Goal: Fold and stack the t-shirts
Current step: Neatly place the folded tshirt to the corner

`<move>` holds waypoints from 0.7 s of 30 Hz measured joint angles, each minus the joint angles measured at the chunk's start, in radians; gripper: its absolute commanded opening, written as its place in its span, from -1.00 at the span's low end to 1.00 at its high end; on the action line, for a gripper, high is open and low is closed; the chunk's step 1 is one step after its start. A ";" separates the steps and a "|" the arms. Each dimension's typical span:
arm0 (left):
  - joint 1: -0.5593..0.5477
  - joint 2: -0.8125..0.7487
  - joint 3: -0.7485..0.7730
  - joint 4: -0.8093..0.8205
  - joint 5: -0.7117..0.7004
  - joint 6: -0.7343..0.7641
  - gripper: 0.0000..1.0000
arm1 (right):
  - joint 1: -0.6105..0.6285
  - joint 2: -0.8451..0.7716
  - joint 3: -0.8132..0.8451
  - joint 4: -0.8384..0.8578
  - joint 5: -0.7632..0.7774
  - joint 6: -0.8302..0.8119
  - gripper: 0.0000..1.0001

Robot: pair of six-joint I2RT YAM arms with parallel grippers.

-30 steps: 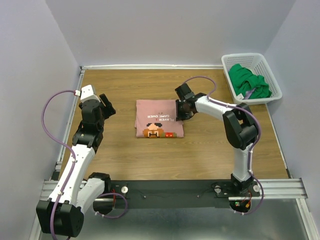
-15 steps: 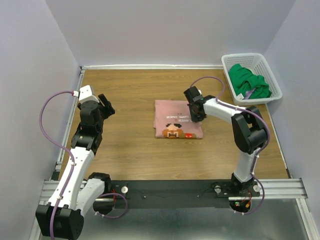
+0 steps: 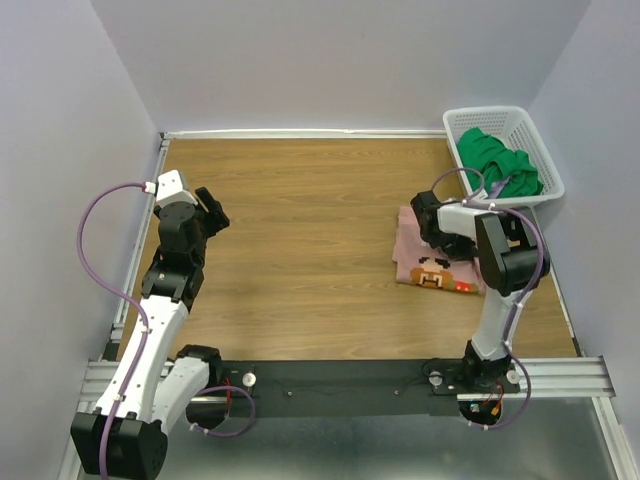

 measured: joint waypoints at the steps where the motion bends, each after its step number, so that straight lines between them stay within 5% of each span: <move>1: 0.000 0.000 0.000 0.000 0.000 0.000 0.45 | -0.012 0.019 0.000 -0.003 0.041 -0.009 -0.99; 11: -0.041 -0.012 0.000 0.000 -0.003 0.000 0.45 | -0.152 0.119 0.112 -0.024 0.245 -0.110 -0.99; 21: -0.053 -0.004 0.000 0.000 -0.010 0.001 0.45 | -0.245 0.114 0.136 -0.023 0.228 -0.246 -0.99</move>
